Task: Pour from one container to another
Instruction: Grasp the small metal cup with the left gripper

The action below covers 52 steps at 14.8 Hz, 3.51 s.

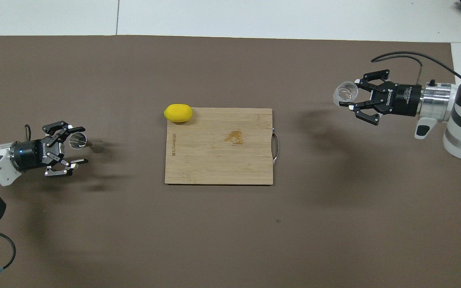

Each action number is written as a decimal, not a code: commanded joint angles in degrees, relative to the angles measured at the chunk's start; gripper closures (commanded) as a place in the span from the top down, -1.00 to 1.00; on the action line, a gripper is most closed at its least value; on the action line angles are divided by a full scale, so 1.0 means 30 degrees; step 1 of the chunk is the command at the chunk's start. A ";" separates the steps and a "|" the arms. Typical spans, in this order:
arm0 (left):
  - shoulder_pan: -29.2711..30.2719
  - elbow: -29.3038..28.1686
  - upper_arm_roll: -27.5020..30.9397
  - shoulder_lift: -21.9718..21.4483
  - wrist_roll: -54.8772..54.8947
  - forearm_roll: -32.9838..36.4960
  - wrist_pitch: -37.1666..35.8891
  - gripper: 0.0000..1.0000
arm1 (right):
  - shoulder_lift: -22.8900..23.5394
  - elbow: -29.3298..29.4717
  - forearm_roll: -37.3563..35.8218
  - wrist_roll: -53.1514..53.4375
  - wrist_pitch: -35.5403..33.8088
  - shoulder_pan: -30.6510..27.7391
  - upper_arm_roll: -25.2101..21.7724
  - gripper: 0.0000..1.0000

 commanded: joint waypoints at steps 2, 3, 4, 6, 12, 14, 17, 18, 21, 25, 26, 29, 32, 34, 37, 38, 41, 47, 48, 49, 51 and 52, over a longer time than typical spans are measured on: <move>0.0102 -0.0125 0.0252 -0.0168 0.0409 -0.0254 -0.0283 0.96 | -0.0967 -0.0643 -0.0419 0.0853 0.0293 0.0262 0.0023 -1.00; 0.0161 -0.0067 0.0252 -0.0168 0.0409 -0.0224 -0.0313 0.96 | -0.0997 -0.0759 -0.0449 0.0824 0.0176 0.0262 0.0023 -1.00; 0.0191 -0.0066 0.0252 -0.0168 0.0380 -0.0195 -0.0342 0.96 | -0.1142 -0.0906 -0.0449 0.0824 0.0088 0.0291 0.0052 -1.00; 0.0220 -0.0066 0.0253 -0.0168 0.0409 -0.0194 -0.0313 0.96 | -0.1639 -0.1403 -0.0449 0.0824 0.0000 0.0321 0.0052 -1.00; 0.0279 -0.0037 0.0282 -0.0168 0.0409 -0.0165 -0.0342 0.82 | -0.3340 -0.3249 -0.0508 0.1029 0.0146 0.0527 0.0052 -1.00; 0.0279 -0.0008 0.0282 -0.0168 0.0409 -0.0165 -0.0313 0.75 | -0.3429 -0.3485 -0.0508 0.1467 0.0320 0.0468 0.0052 -1.00; 0.0454 0.0196 0.0282 -0.0139 0.0409 -0.0165 -0.0284 0.59 | -0.3546 -0.3690 -0.0508 0.1703 0.0146 0.0438 0.0052 -1.00; 0.0484 0.0226 0.0282 -0.0138 0.0409 -0.0165 -0.0313 0.51 | -0.3546 -0.3719 -0.0508 0.1703 0.0117 0.0467 0.0052 -1.00; 0.0484 0.0227 0.0282 -0.0138 0.0439 -0.0165 -0.0284 0.33 | -0.3546 -0.3836 -0.0508 0.1703 0.0204 0.0555 0.0052 -1.00; 0.0455 0.0285 0.0282 -0.0109 0.0439 -0.0165 -0.0196 0.17 | -0.3546 -0.3837 -0.0537 0.1907 0.0233 0.0584 0.0023 -1.00; 0.0455 0.0314 0.0282 -0.0109 0.0439 -0.0165 -0.0167 0.16 | -0.3546 -0.3895 -0.0537 0.1937 0.0233 0.0585 0.0052 -1.00; 0.0455 0.0461 0.0282 -0.0080 0.0439 -0.0194 -0.0108 0.16 | -0.3546 -0.3925 -0.0508 0.1937 0.0263 0.0585 0.0052 -1.00; 0.0426 0.0607 0.0281 -0.0050 0.0439 -0.0194 -0.0108 -0.09 | -0.3546 -0.3925 -0.0537 0.1966 0.0263 0.0585 0.0052 -1.00; 0.0426 0.0607 0.0282 -0.0021 0.0439 -0.0194 -0.0108 -0.16 | -0.3546 -0.3925 -0.0537 0.1996 0.0263 0.0585 0.0052 -1.00; 0.0426 0.0607 0.0282 -0.0021 0.0468 -0.0194 0.0009 -0.24 | -0.3546 -0.3925 -0.0537 0.1996 0.0263 0.0585 0.0052 -1.00; 0.0426 0.0607 0.0282 -0.0021 0.0468 -0.0194 0.0067 -0.24 | -0.3546 -0.3925 -0.0537 0.1996 0.0263 0.0585 0.0052 -1.00; 0.0426 0.0608 0.0282 -0.0021 0.0497 -0.0194 0.0126 -0.55 | -0.3546 -0.3925 -0.0537 0.1996 0.0263 0.0585 0.0052 -1.00; 0.0338 0.0637 0.0282 0.0008 0.0673 -0.0194 0.0303 -0.94 | -0.3546 -0.3954 -0.0566 0.1996 0.0292 0.0614 0.0052 -1.00; 0.0309 0.0637 0.0282 0.0008 0.0673 -0.0165 0.0302 -0.97 | -0.3546 -0.3954 -0.0567 0.1996 0.0263 0.0614 0.0052 -1.00; 0.0279 0.0637 0.0282 -0.0021 0.0673 -0.0165 0.0273 -1.00 | -0.3546 -0.3954 -0.0567 0.1996 0.0292 0.0614 0.0052 -1.00; 0.0192 0.0637 0.0253 -0.0021 0.0673 -0.0165 0.0098 -1.00 | -0.3546 -0.3954 -0.0567 0.1996 0.0292 0.0614 0.0052 -1.00; 0.0104 0.0666 0.0252 -0.0050 0.0644 -0.0165 0.0097 -1.00 | -0.3546 -0.3954 -0.0596 0.1996 0.0292 0.0614 0.0052 -1.00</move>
